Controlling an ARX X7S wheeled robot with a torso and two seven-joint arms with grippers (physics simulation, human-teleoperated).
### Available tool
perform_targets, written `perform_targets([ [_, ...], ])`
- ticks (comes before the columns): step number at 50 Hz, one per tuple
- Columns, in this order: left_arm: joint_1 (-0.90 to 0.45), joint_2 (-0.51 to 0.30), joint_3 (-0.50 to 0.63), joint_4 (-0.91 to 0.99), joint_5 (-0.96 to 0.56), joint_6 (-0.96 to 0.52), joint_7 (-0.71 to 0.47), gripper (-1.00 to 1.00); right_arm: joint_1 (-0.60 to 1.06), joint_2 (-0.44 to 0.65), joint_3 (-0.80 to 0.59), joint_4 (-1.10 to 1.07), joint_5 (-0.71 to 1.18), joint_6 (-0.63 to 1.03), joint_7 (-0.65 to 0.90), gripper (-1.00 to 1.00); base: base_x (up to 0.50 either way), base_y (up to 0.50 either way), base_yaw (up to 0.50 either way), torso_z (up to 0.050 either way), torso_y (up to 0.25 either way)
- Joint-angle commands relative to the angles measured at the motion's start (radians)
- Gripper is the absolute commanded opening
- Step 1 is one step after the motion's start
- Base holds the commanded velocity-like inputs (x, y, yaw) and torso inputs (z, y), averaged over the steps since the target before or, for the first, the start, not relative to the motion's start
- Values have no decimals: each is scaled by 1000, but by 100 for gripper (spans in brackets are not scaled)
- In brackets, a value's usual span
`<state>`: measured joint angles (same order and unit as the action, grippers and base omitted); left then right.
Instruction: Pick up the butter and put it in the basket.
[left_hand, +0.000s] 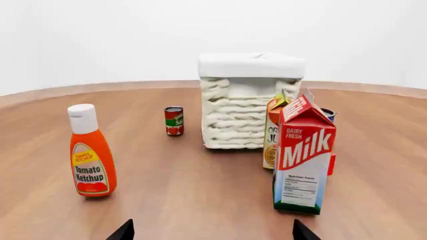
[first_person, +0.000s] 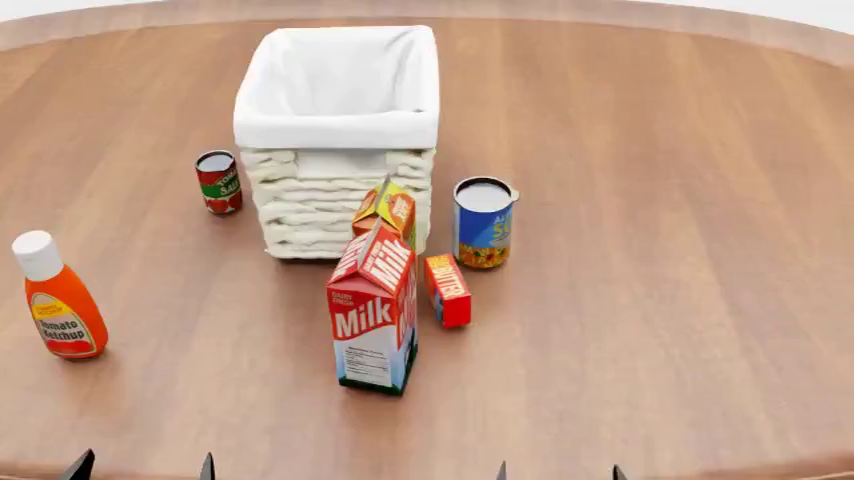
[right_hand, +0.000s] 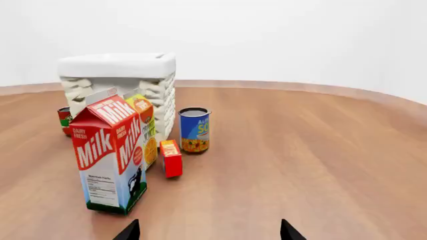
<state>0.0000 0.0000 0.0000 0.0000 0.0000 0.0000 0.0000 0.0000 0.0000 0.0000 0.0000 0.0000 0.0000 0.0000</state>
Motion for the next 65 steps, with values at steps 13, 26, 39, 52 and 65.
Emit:
perform_targets([
  [13, -17, -65, 72, 5, -28, -64, -80, 100, 5, 42, -56, -10, 38, 12, 76, 100, 0, 0, 0, 0, 0],
  [26, 11, -82, 85, 55, -75, -52, -79, 100, -6, 77, -100, -38, 30, 36, 86, 100, 0, 0, 346, 0, 0],
  [39, 11, -98, 91, 66, -102, -53, -96, 100, -12, 97, -128, -66, 31, 52, 101, 100, 0, 0, 500, 0, 0],
  [52, 14, -116, 107, 72, -113, -53, -109, 100, -23, 116, -142, -88, 40, 50, 117, 100, 0, 0, 500, 0, 0],
  [65, 32, -135, 109, 123, -137, -76, -121, 100, -44, 131, -158, -170, 25, 123, 150, 100, 0, 0, 346, 0, 0],
])
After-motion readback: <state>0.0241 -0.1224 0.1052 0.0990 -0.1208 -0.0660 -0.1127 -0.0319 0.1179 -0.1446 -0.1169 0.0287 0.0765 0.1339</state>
